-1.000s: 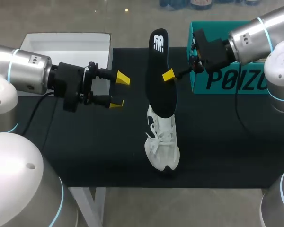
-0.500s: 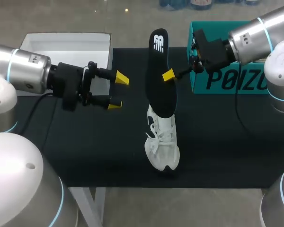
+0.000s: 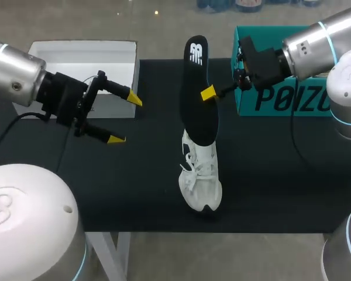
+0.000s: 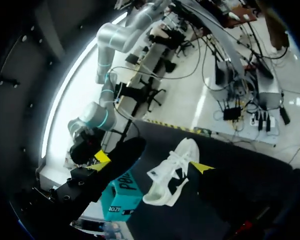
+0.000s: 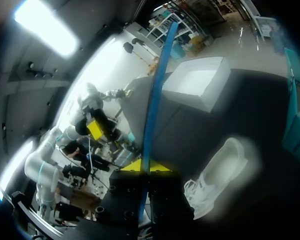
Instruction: Take the shoe out of the shoebox, open the shoe tongue, remove and reinsert the insole, then place the shoe into the shoebox
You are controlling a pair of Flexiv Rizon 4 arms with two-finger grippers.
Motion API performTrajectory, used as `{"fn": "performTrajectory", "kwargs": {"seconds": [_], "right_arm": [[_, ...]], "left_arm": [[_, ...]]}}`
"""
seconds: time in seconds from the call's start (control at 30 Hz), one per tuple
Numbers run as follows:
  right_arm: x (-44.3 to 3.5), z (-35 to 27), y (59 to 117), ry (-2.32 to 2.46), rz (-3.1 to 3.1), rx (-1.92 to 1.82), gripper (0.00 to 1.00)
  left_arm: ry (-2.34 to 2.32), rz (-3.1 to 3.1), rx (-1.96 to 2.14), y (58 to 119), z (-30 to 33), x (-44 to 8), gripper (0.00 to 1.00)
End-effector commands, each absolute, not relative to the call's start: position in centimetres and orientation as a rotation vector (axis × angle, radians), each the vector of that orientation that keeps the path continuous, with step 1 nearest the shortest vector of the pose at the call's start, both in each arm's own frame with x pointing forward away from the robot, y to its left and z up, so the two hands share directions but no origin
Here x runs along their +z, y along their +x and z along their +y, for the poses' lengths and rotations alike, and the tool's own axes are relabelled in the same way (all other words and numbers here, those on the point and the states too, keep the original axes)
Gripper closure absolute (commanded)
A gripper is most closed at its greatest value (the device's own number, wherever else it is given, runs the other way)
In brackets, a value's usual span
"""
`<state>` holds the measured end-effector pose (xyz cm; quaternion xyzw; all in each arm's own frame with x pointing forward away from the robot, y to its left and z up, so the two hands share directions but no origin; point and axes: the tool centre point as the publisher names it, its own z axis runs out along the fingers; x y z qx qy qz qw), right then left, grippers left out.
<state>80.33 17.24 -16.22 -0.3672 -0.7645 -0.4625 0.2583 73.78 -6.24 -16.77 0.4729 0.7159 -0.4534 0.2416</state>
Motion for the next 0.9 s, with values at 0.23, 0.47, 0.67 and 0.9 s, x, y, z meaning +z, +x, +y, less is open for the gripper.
{"fn": "performTrajectory", "kwargs": {"seconds": [0.23,0.47,0.67,0.9], "right_arm": [[-16.3,17.4,80.4,-0.997,-2.073,-1.253,1.00],[-16.3,17.4,80.4,-0.997,-2.073,-1.253,1.00],[-16.3,17.4,80.4,-0.997,-2.073,-1.253,1.00],[-16.3,17.4,80.4,-0.997,-2.073,-1.253,1.00]], "left_arm": [[1.027,2.330,-1.144,70.5,-3.3,-17.6,0.00],[0.898,2.420,-1.102,70.1,-0.4,-18.3,0.00],[0.815,2.479,-1.071,71.6,2.2,-19.3,0.00],[0.800,2.518,-1.091,74.9,3.8,-20.3,0.00]]}}
